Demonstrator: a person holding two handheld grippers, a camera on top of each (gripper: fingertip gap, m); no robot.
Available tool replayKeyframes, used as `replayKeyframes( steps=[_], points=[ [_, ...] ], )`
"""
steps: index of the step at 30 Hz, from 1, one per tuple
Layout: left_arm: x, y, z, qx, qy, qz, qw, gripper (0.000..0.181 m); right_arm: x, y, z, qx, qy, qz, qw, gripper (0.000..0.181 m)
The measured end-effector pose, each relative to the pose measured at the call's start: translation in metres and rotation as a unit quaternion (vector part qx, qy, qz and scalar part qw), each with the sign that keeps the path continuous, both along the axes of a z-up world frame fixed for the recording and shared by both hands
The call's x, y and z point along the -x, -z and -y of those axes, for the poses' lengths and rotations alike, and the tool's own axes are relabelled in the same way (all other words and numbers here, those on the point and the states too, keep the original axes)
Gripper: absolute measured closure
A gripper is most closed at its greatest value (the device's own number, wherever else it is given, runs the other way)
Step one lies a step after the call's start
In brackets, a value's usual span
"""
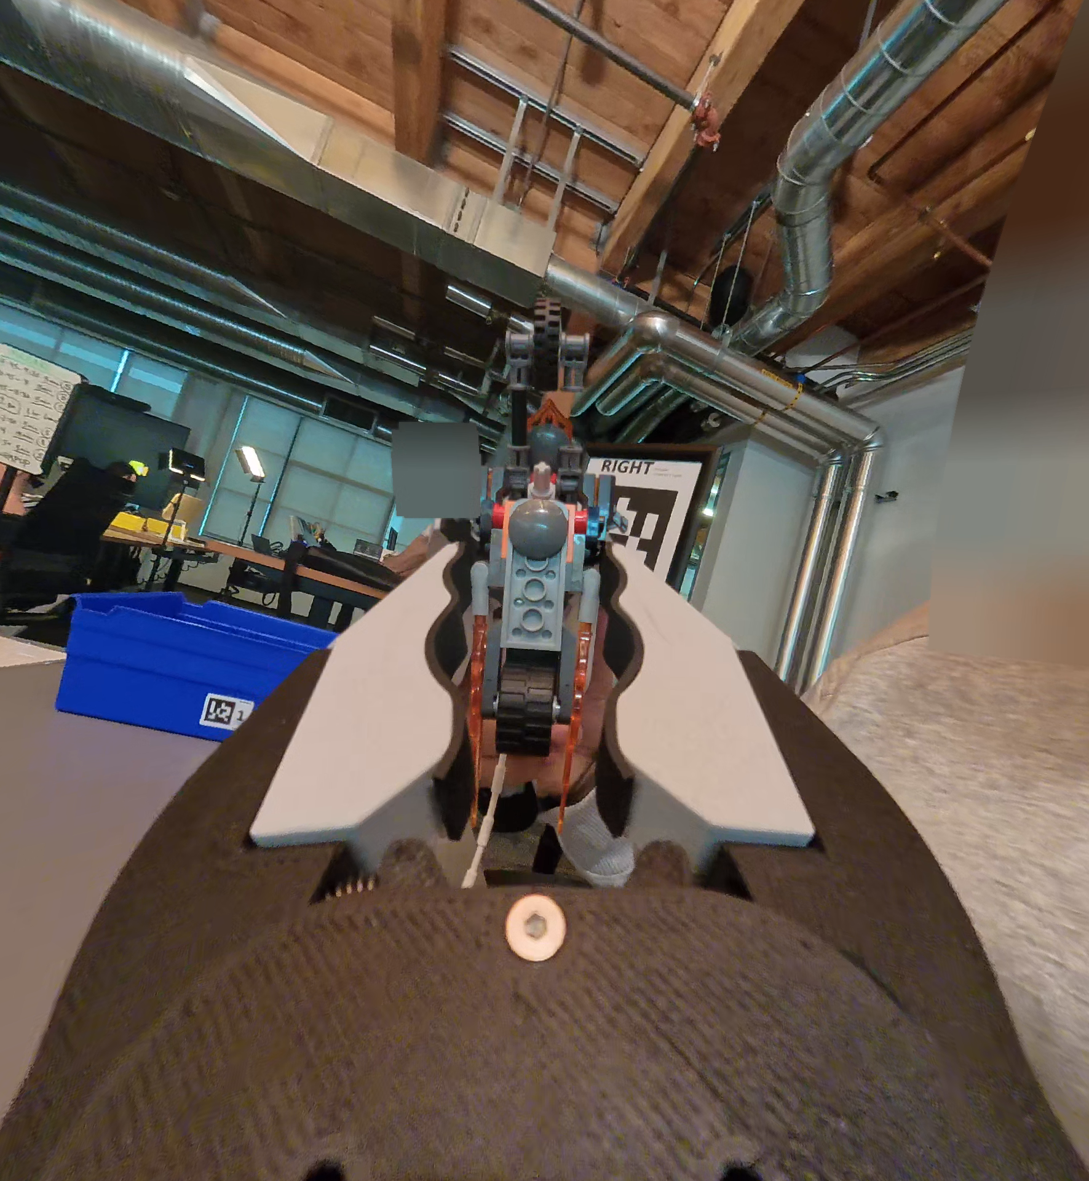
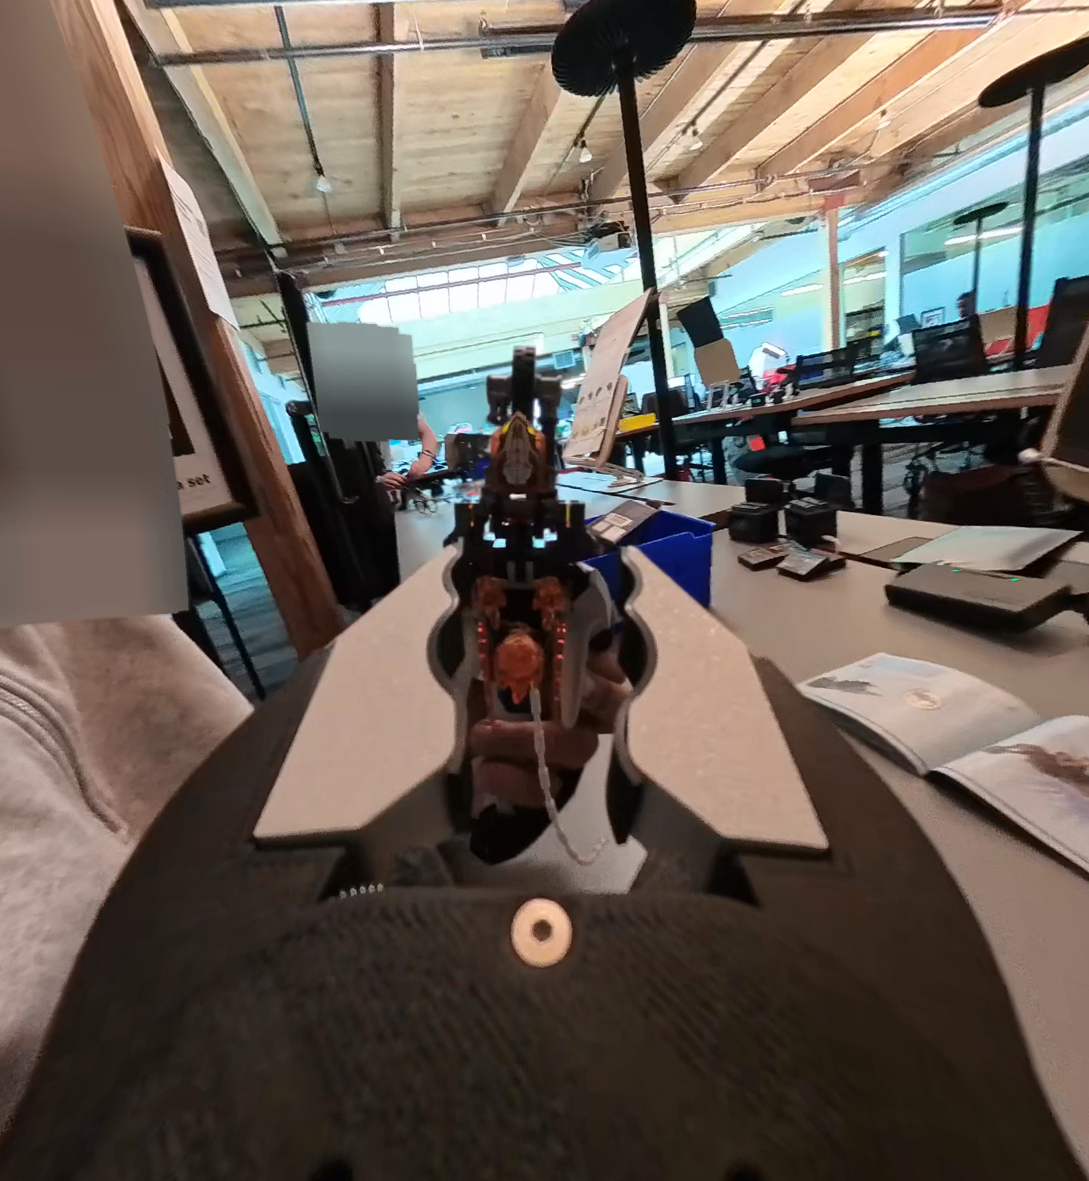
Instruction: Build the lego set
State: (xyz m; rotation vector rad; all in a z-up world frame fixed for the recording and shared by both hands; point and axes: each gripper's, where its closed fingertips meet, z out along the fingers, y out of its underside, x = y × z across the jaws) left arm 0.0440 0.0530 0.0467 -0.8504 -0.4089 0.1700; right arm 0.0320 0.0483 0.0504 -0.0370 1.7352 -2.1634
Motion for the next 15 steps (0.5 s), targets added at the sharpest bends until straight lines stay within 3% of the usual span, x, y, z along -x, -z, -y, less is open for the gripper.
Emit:
replayKeyframes(
  steps=[5, 11, 15],
  points=[
    [0.0004, 0.0033, -0.0072, 0.005, 0.012, 0.005, 1.000, 0.145, -0.0034, 0.0009, -0.0006, 0.003, -0.011, 0.008, 1.000, 0.143],
    [0.0014, 0.0048, -0.0096, 0.006, 0.015, 0.008, 1.000, 0.145, -0.0041, -0.0021, -0.0046, 0.010, -0.005, -0.005, 1.000, 0.164],
    [0.0026, 0.0049, -0.0087, 0.004, 0.008, 0.005, 1.000, 0.144, -0.0037, -0.0019, -0.0045, 0.007, 0.008, -0.019, 1.000, 0.164]
  ],
)
